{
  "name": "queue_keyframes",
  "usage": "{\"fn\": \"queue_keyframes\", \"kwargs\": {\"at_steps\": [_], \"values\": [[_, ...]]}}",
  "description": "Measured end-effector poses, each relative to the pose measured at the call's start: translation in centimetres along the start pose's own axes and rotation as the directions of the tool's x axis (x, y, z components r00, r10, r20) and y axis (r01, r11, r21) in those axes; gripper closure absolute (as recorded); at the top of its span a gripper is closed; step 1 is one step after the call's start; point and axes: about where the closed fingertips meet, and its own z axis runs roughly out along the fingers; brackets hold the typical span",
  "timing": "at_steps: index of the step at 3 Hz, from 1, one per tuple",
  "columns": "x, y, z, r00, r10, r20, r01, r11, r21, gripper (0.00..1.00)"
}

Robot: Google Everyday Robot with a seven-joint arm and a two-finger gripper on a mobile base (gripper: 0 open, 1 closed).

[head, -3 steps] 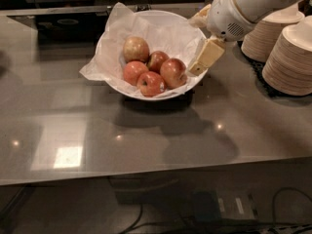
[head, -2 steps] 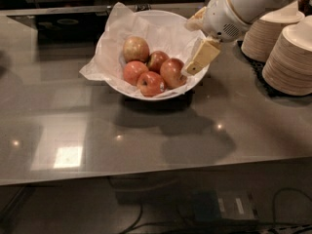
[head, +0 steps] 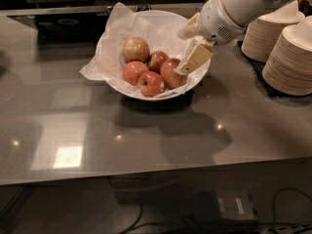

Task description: Pick apple from white bowl

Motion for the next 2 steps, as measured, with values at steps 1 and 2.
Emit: {"fn": "queue_keyframes", "kwargs": {"at_steps": [1, 2], "values": [[0.1, 0.2, 1.0, 1.000, 0.006, 0.000, -0.006, 0.9998, -0.021, 0.33], [0.5, 0.2, 2.3, 1.000, 0.016, -0.005, -0.017, 0.9987, -0.048, 0.33]]}}
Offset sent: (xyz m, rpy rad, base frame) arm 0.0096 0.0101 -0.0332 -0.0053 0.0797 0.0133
